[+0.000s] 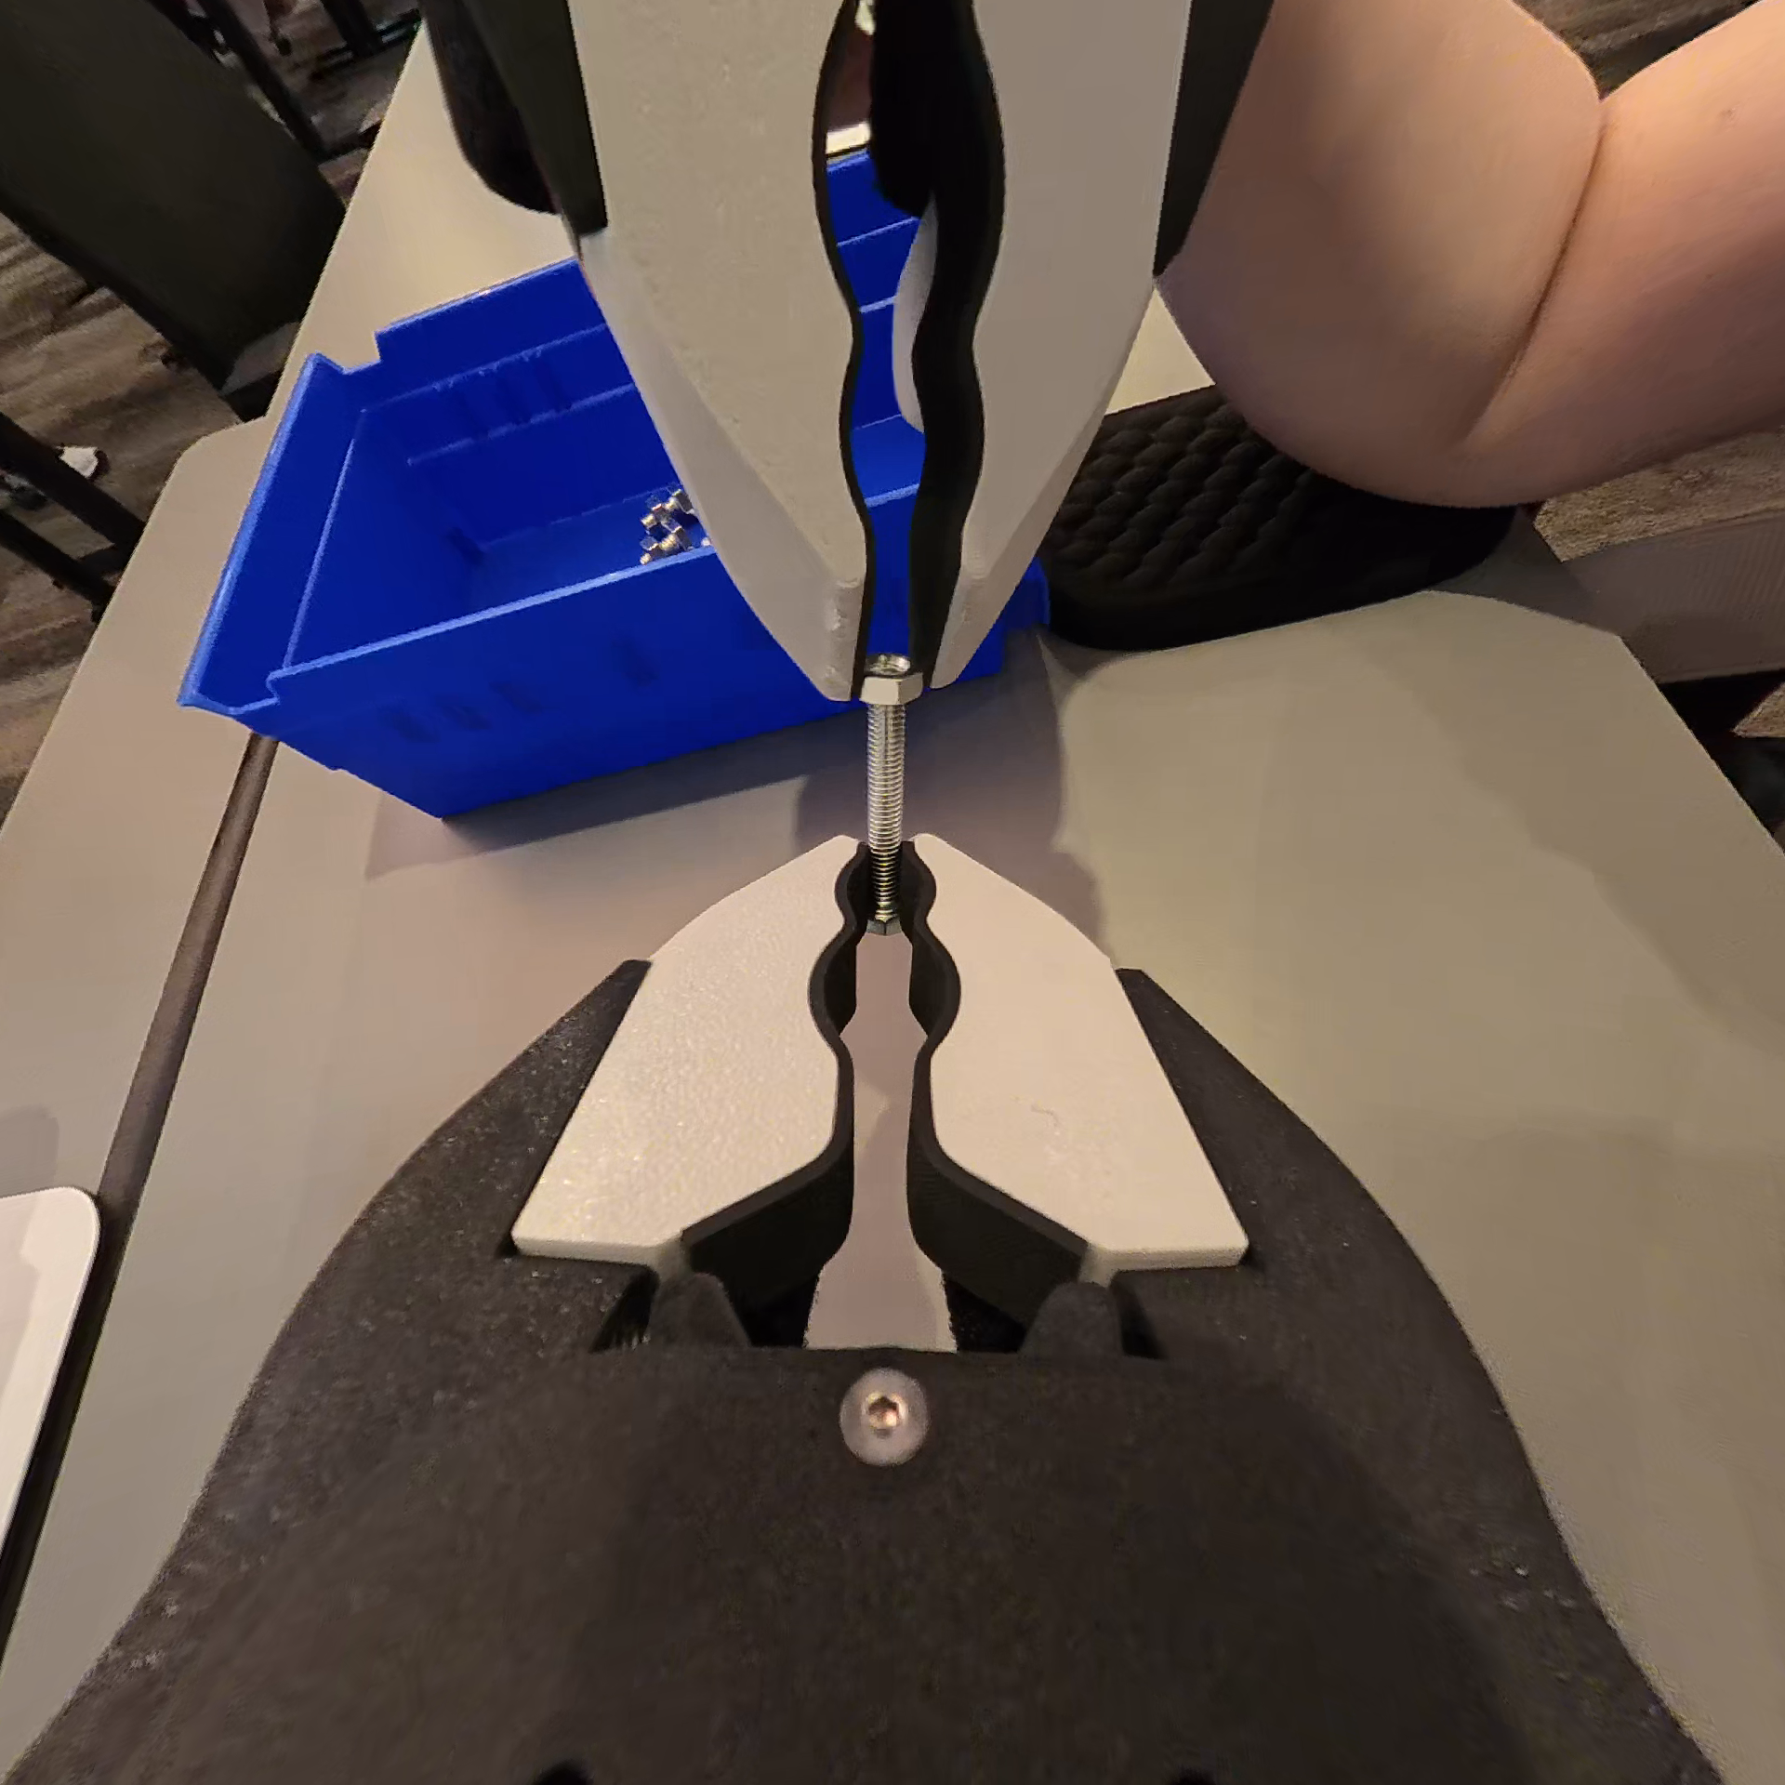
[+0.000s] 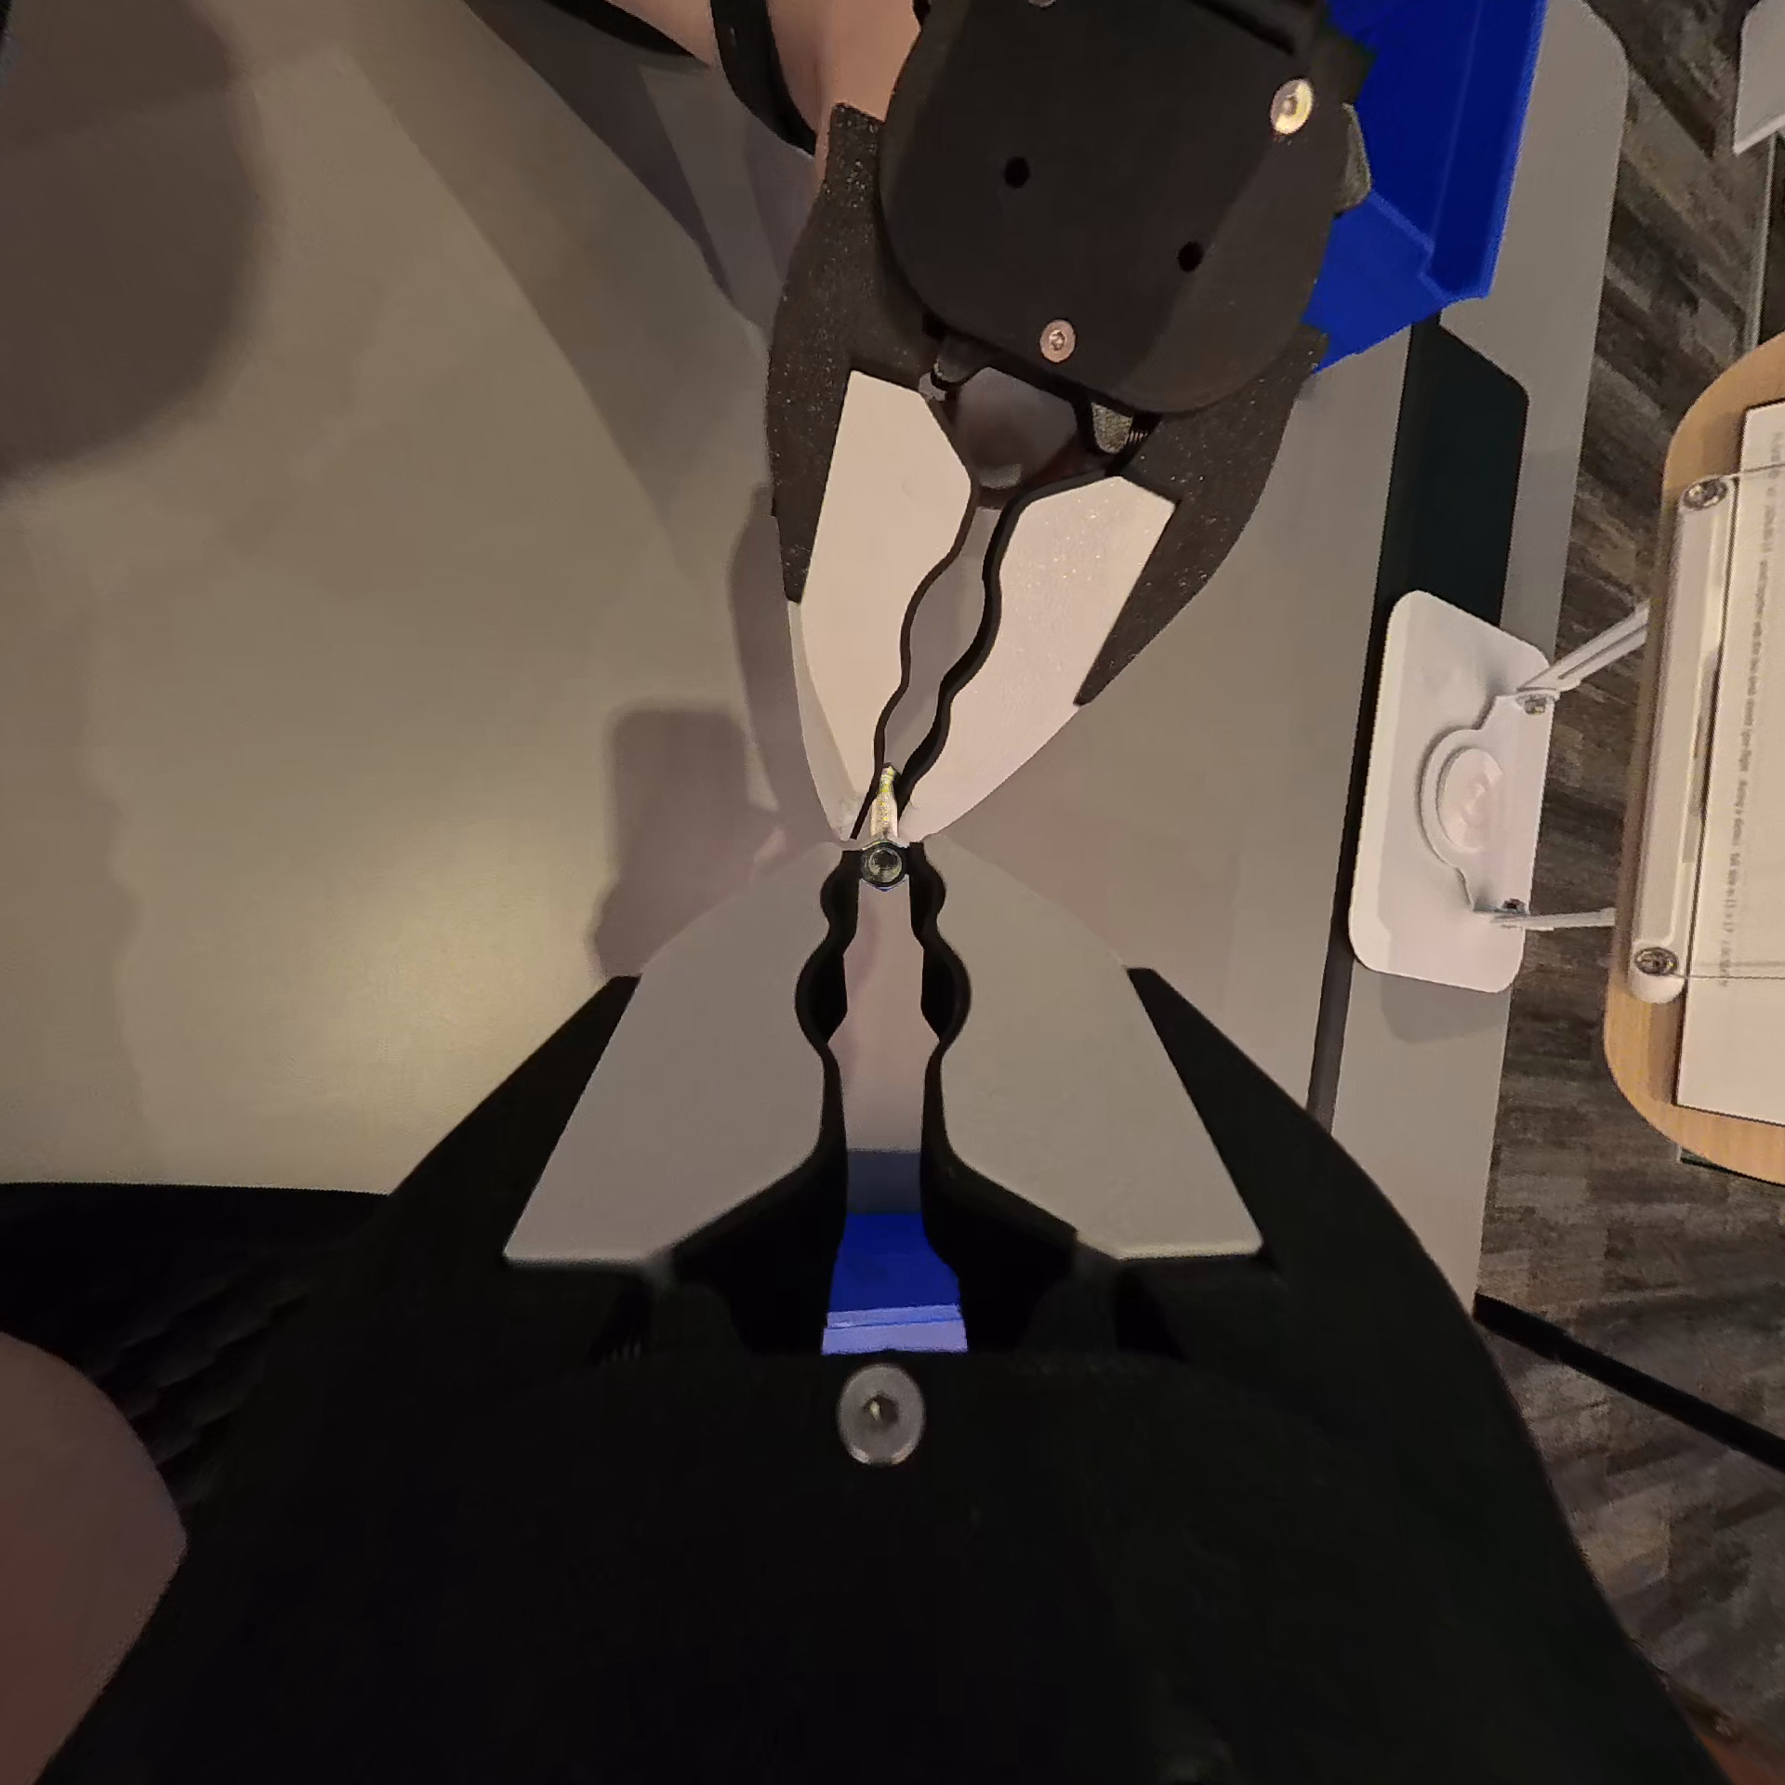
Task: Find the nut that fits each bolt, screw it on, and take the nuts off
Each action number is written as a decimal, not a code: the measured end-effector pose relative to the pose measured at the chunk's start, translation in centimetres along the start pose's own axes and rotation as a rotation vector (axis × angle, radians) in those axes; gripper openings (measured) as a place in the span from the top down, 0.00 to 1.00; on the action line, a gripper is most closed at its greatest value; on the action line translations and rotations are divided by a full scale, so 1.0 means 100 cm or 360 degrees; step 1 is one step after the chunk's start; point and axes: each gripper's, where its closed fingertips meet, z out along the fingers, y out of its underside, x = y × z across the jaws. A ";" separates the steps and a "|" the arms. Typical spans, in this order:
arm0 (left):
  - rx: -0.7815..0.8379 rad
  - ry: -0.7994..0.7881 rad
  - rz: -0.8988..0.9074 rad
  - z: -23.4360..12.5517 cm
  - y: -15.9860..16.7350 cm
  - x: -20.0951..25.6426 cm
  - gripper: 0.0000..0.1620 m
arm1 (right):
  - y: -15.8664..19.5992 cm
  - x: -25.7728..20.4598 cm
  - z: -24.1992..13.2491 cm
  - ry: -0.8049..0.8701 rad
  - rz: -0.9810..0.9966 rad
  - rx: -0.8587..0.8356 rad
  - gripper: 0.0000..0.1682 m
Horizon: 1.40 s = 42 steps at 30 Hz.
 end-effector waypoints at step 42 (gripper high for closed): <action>-0.0251 -0.0615 -0.0091 -0.020 0.018 -0.056 0.97 | 0.006 0.056 0.016 0.0014 0.1307 0.0184 0.93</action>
